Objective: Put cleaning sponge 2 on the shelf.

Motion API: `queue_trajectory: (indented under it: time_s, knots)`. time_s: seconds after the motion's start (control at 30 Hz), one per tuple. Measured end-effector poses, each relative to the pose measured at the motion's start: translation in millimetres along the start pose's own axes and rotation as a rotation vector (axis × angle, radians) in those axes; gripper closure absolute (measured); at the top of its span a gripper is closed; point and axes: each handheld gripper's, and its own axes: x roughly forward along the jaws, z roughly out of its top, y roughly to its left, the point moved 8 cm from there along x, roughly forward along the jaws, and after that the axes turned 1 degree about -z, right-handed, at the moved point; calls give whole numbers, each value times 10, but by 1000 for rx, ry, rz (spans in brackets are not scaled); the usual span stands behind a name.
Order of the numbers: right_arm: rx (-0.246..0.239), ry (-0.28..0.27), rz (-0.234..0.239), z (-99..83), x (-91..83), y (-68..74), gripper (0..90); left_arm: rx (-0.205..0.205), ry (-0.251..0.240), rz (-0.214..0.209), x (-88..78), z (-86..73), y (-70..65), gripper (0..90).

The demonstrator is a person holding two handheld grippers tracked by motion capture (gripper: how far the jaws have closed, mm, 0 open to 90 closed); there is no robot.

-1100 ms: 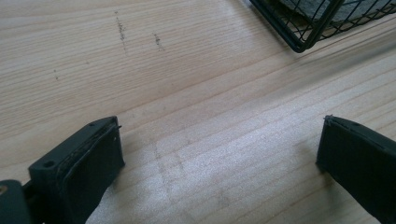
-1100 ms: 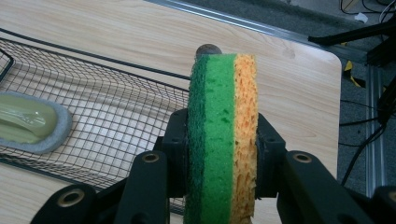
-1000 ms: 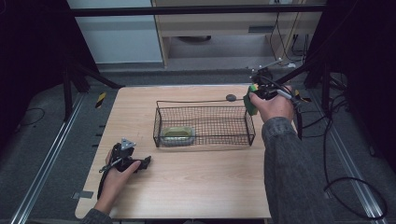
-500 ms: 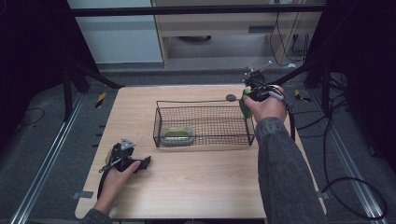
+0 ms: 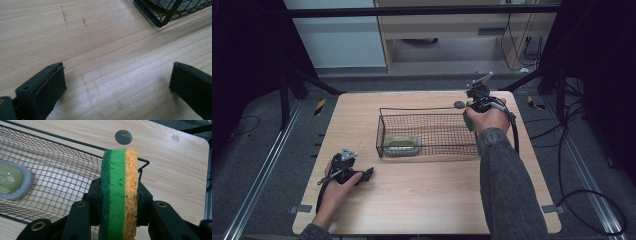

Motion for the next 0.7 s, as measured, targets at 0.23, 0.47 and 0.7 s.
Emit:
queue_trajectory:
  time_s: [0.23, 0.47, 0.7]
  knots:
    - [-12, 22, -14, -47, 124, 7, 652, 1, 0, -1, 1, 1, 1, 0]
    - [-17, 33, -26, -85, 186, -18, 652, 1, 0, -1, 1, 1, 1, 0]
    - [-18, 45, -25, -131, 216, -61, 652, 1, 0, -1, 1, 1, 1, 0]
